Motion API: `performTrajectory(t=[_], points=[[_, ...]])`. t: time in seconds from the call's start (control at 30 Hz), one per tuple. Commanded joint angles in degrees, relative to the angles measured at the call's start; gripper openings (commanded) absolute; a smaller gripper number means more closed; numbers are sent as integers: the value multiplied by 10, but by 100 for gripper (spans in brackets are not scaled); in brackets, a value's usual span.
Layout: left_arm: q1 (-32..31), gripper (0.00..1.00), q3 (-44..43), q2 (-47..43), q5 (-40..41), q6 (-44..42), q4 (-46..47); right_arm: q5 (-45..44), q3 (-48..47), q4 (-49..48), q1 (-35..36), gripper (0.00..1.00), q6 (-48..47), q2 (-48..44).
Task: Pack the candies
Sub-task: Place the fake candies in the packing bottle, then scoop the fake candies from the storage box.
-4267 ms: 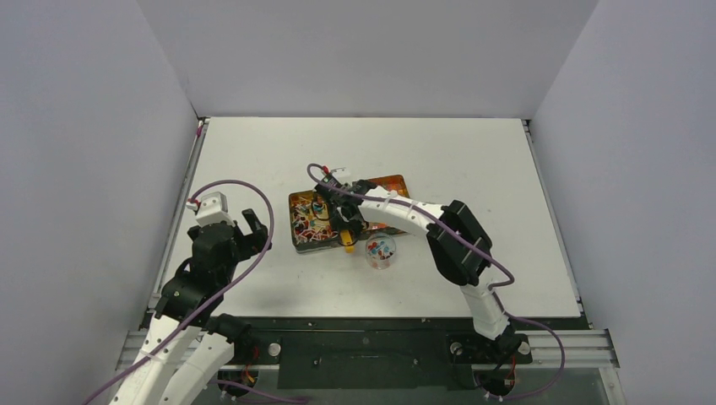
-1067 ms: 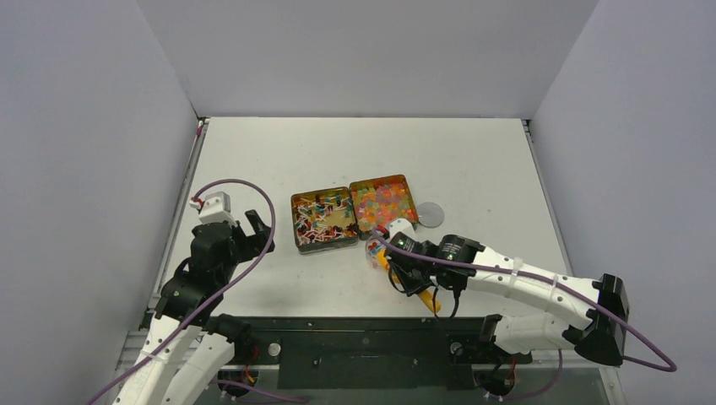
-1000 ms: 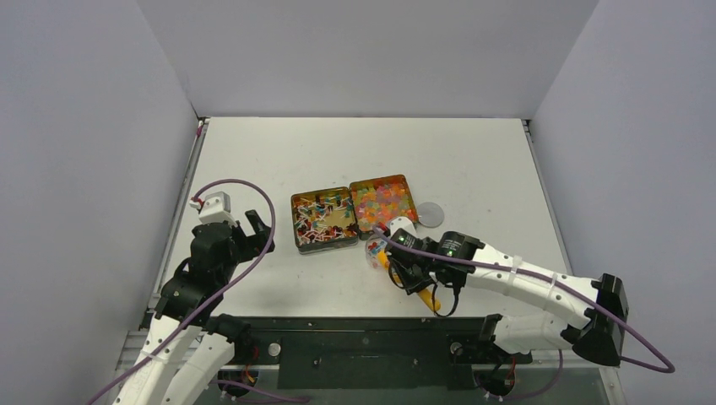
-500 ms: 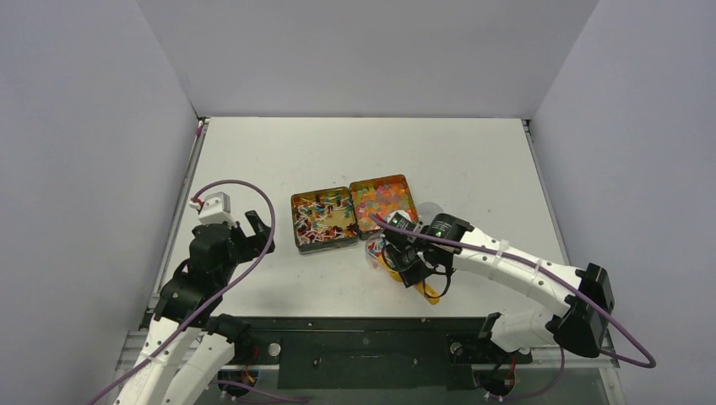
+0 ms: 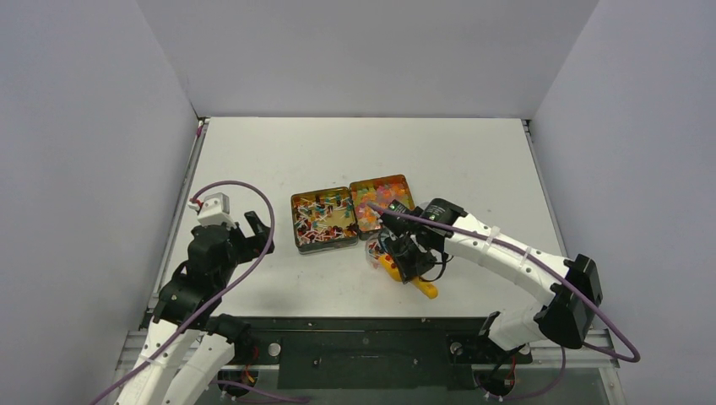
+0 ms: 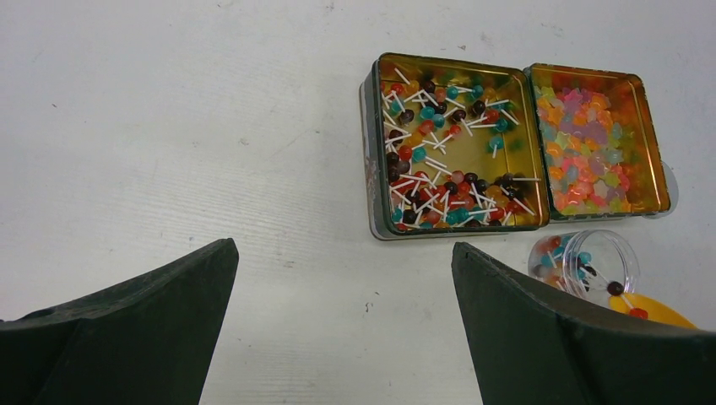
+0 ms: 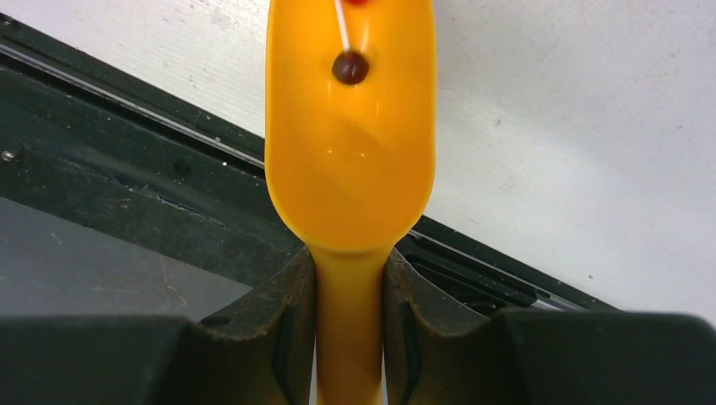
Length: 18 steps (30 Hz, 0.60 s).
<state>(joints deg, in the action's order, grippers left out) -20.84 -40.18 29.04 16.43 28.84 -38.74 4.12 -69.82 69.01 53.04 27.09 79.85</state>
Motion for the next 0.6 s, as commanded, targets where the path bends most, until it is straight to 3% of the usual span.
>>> performTrajectory(t=[0.0, 0.57], points=[[-1, 96, -3, -8, 2, -9, 28, 35, -35, 33, -20, 0, -9, 3], [-18, 96, -3, -11, 7, -10, 28, 173, -97, 103, -119, 0, -47, 50]])
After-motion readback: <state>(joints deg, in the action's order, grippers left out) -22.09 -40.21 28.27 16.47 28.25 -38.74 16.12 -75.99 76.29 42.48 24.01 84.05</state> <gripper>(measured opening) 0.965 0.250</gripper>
